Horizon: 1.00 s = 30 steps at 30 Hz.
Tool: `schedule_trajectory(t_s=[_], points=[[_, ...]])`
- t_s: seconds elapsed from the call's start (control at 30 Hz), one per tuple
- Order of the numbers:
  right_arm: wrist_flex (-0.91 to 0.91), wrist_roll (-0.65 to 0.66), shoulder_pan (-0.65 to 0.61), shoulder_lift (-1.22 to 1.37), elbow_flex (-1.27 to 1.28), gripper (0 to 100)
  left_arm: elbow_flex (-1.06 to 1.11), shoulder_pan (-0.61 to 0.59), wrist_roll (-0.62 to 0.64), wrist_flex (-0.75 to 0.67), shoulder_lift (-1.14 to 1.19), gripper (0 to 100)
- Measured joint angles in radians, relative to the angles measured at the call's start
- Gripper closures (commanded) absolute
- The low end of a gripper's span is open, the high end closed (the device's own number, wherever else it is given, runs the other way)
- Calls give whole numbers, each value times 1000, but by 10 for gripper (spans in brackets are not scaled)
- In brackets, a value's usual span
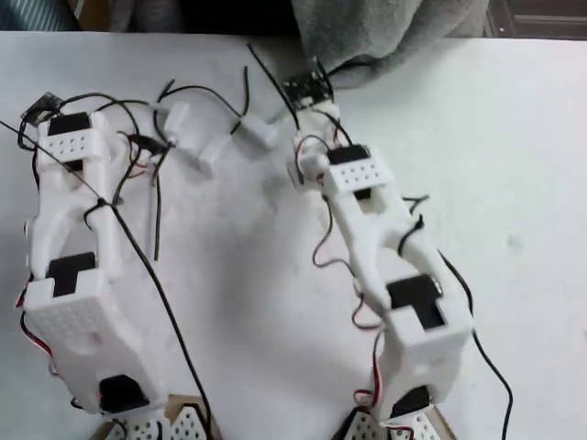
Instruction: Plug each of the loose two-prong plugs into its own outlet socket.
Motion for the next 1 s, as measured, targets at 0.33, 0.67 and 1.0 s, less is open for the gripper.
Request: schedule_trajectory(t_s=[0.33,0.67,1.0], points=[[163,-20,15,468,-543,711,0,0,0,0,0,564],[562,-91,100,509,-1074,700,0,0,-98,-17,0,566],[916,71,107,493,-1651,700,0,0,-101,-58,0,566]])
